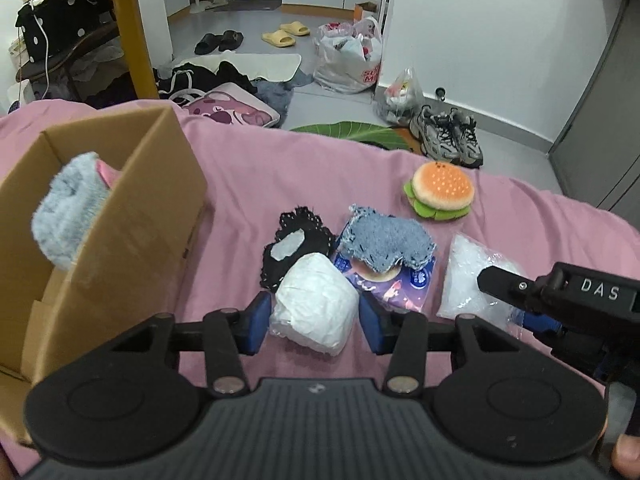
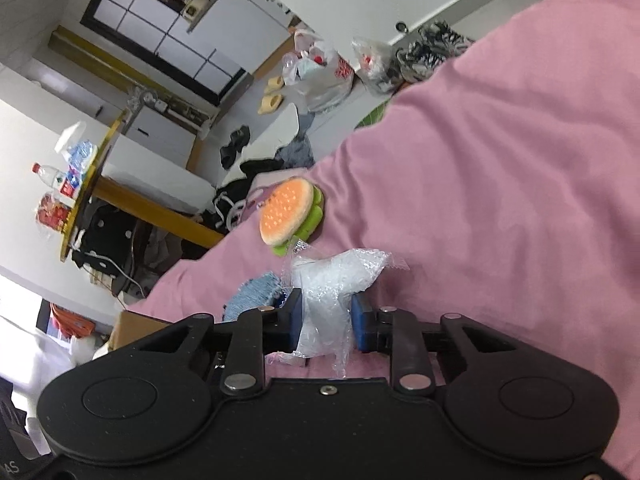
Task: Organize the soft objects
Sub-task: 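Lift the plastic bag with the right tool while the left tool grasps the white bundle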
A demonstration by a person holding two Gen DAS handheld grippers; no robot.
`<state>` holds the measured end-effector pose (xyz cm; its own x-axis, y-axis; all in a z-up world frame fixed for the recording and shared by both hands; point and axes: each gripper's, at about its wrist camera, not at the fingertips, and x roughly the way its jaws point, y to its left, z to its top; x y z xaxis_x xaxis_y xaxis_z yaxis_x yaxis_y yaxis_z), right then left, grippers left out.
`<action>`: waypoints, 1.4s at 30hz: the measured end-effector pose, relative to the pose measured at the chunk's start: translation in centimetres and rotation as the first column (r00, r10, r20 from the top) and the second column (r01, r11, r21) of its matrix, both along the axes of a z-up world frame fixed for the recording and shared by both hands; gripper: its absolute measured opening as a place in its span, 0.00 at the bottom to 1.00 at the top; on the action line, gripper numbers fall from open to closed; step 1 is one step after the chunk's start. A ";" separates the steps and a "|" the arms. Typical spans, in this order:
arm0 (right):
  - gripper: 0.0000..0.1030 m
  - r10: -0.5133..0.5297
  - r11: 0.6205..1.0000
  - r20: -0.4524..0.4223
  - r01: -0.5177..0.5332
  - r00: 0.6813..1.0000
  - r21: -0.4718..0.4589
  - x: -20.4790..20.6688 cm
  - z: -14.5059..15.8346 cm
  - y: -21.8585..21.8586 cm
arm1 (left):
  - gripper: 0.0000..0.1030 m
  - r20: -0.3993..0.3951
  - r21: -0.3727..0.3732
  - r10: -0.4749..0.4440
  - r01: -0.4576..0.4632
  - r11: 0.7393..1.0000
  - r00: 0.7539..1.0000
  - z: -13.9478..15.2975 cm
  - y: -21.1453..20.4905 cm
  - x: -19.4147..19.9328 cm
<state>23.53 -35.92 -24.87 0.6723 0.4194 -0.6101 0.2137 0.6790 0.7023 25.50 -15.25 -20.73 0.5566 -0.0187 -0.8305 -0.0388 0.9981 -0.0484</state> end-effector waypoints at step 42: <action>0.24 -0.001 0.996 0.282 0.028 0.959 -0.089 -10.1 12.3 5.5 | 0.45 0.265 -0.156 -0.023 0.067 0.986 0.964 13.4 10.3 -11.9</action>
